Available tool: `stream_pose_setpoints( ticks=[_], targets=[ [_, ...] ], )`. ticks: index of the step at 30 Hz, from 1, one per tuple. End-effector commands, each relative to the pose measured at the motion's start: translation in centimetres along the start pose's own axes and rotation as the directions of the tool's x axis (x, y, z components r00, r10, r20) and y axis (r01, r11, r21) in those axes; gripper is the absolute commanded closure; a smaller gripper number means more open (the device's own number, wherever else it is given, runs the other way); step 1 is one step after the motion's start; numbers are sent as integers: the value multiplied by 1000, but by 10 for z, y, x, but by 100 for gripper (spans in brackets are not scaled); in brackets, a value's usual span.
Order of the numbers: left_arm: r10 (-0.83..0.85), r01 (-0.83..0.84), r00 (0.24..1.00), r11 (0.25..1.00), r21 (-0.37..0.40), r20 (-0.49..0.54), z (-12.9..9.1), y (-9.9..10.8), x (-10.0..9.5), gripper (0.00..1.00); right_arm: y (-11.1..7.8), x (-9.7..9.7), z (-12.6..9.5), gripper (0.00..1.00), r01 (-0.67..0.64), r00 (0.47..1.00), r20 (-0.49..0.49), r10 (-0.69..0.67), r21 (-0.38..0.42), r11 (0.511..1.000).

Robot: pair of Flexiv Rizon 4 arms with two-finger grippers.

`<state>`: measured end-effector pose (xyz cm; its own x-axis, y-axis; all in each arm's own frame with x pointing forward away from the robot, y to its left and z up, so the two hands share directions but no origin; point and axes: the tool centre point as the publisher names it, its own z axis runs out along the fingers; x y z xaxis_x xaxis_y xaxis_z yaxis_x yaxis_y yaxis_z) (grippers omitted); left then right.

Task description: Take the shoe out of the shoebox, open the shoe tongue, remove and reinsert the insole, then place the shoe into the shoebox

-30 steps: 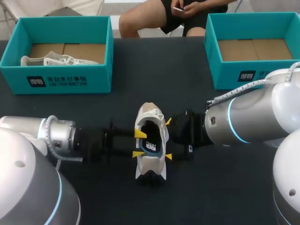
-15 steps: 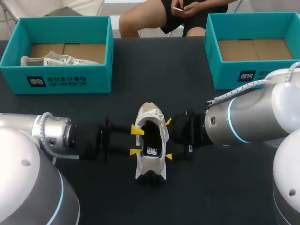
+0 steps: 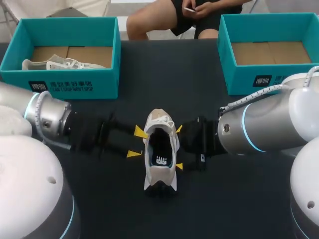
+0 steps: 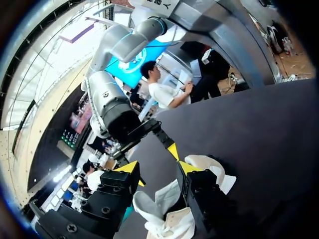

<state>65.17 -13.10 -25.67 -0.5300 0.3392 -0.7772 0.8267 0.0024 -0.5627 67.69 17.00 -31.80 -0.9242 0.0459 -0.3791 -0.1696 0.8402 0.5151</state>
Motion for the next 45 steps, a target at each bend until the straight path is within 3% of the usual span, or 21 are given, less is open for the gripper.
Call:
stream_pose_setpoints(
  ticks=[1,2,4,5,10,18,31,39,45],
  targets=[
    [-10,13,968,1000,12,-252,2,16,-13,53,-1,3,1,0,-1,1000,6,1,-1,1000],
    [-9,9,958,1000,-3,-286,2,19,-15,51,-1,3,1,0,-1,1000,6,1,-1,1000],
    [-10,12,941,1000,5,-339,1,23,-19,4,-3,2,-2,0,-8,1000,6,8,1,1000],
    [0,-6,930,1000,-14,-367,0,25,-22,0,-5,1,-5,0,-10,1000,5,10,2,1000],
    [-25,42,902,999,31,-430,-7,27,-32,0,-17,-6,-27,0,-24,1000,10,24,12,1000],
    [-25,42,902,999,31,-430,-7,27,-32,0,-37,-25,-62,0,-30,1000,-8,29,-30,999],
    [-25,42,902,999,31,-430,-7,27,-32,0,-49,-62,-113,0,65,991,-115,-66,-8,998],
    [-25,42,902,999,31,-430,-7,27,-32,0,-52,-69,-99,0,31,992,-123,-29,15,999],
    [-25,42,902,999,31,-430,-7,27,-32,0,-54,-72,-88,0,-85,986,-130,106,155,984]
  ],
)
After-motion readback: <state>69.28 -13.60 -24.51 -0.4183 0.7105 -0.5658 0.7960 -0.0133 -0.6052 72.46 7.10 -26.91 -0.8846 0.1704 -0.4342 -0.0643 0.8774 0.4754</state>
